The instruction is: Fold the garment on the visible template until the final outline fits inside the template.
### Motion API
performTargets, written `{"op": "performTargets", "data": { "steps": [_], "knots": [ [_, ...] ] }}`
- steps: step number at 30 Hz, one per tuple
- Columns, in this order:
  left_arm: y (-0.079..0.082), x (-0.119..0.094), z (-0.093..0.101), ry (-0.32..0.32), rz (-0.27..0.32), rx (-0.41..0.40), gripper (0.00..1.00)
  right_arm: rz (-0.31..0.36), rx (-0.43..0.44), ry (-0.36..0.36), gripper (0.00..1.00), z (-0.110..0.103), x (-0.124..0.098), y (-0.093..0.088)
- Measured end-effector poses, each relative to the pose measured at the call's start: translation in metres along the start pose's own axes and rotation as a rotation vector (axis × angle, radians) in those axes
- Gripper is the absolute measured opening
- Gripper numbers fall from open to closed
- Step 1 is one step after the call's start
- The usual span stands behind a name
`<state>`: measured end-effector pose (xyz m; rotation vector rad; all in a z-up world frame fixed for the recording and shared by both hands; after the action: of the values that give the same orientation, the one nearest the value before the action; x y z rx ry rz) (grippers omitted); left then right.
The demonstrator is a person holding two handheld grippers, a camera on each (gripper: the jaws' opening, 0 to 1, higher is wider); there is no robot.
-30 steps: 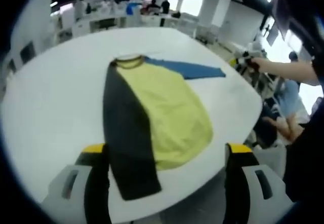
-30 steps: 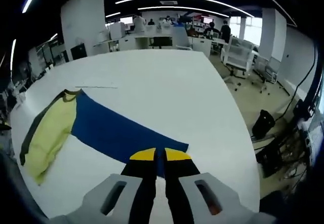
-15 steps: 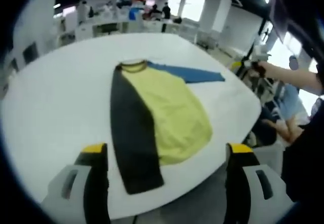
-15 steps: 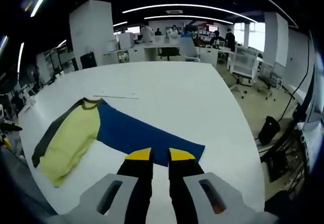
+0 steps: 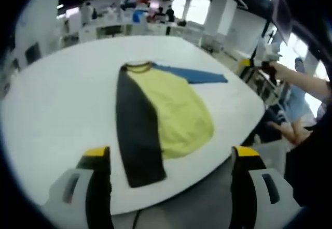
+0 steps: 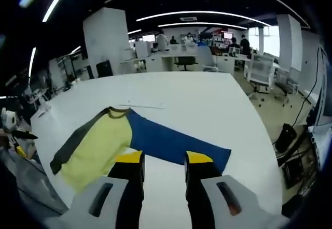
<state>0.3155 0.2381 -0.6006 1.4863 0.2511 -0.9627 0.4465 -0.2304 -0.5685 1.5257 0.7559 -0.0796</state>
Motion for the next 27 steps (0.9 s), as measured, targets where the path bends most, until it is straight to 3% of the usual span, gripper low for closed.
{"op": "performTargets", "data": {
  "steps": [6, 13, 27],
  "knots": [
    [-0.006, -0.009, -0.004, 0.007, 0.004, -0.008, 0.93, -0.009, -0.014, 0.045, 0.43, -0.023, -0.009, -0.003],
    [-0.01, -0.023, -0.014, 0.018, 0.017, -0.012, 0.93, 0.009, -0.004, 0.047, 0.5, -0.04, -0.02, -0.005],
    [-0.025, -0.042, -0.027, 0.035, -0.002, -0.024, 0.92, -0.005, 0.023, 0.095, 0.69, -0.085, -0.042, -0.031]
  ]
}}
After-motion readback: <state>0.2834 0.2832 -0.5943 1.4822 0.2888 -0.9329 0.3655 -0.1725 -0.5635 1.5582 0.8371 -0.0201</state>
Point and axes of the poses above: the point that each gripper's makers call its tool centre point, and the gripper's own axes: x roughly forward along the fingers, z roughly to its right, y roughly out of its top, the point moved 6 cm from there along -x, roughly backward along the fingers, and after that the axes turned 6 degrees about y, right-handed, at the moved point
